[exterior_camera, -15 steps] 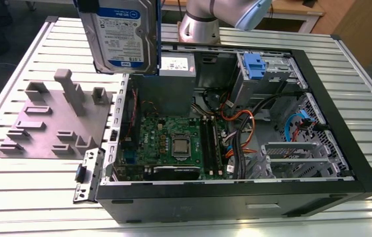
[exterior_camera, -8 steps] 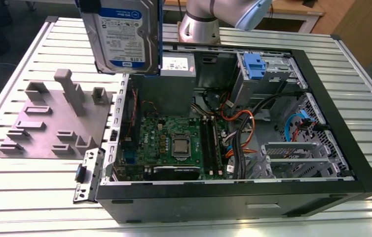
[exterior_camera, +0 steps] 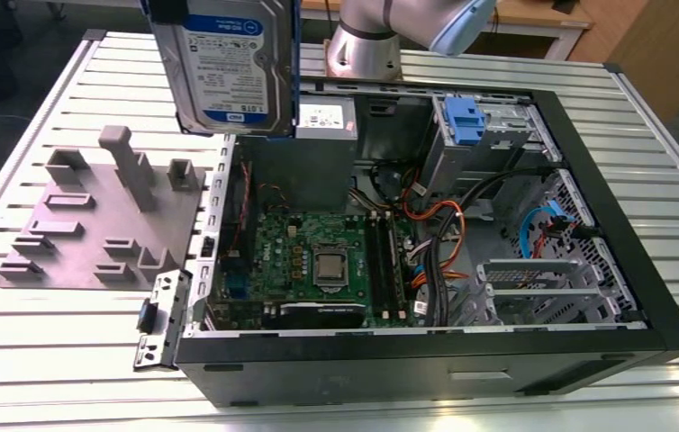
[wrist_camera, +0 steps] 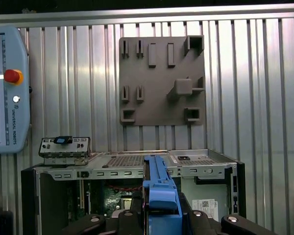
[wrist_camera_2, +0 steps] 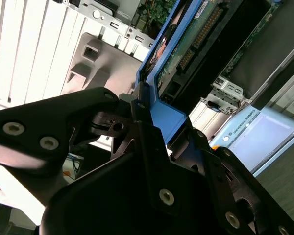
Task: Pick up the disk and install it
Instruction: 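Pick up the disk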
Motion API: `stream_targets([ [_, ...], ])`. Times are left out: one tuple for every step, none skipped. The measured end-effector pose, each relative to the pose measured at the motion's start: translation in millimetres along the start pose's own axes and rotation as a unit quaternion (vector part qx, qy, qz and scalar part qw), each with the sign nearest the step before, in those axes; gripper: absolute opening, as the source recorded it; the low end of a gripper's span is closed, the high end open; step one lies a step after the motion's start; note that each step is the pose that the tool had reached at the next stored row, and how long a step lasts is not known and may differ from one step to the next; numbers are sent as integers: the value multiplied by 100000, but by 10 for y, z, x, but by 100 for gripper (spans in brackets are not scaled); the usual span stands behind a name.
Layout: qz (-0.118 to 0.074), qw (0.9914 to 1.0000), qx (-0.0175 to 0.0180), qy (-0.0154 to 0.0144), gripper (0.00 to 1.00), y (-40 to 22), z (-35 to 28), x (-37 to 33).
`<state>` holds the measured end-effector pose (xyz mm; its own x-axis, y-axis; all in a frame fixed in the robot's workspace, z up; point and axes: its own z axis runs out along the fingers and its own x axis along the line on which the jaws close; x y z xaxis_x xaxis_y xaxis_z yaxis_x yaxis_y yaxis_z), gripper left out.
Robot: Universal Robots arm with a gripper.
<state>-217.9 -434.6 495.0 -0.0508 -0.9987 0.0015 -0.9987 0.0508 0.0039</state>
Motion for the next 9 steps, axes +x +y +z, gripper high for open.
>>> stream_targets([
  [6, 100000, -1, 0, 36, -4, 0, 0],
  [8, 100000, 4, -3, 36, -7, 1, 0],
  [9, 100000, 4, -4, 36, -10, 1, 0],
  [10, 100000, 2, -3, 36, -14, 1, 0],
  [6, 100000, 1, -2, 36, -19, 1, -1],
  [6, 100000, 3, -2, 36, -24, 1, -1],
  [6, 100000, 1, -2, 36, -28, 1, -1],
  [8, 100000, 5, -6, 36, -33, 2, -1],
  [10, 100000, 4, -5, 36, -36, 2, -1],
])
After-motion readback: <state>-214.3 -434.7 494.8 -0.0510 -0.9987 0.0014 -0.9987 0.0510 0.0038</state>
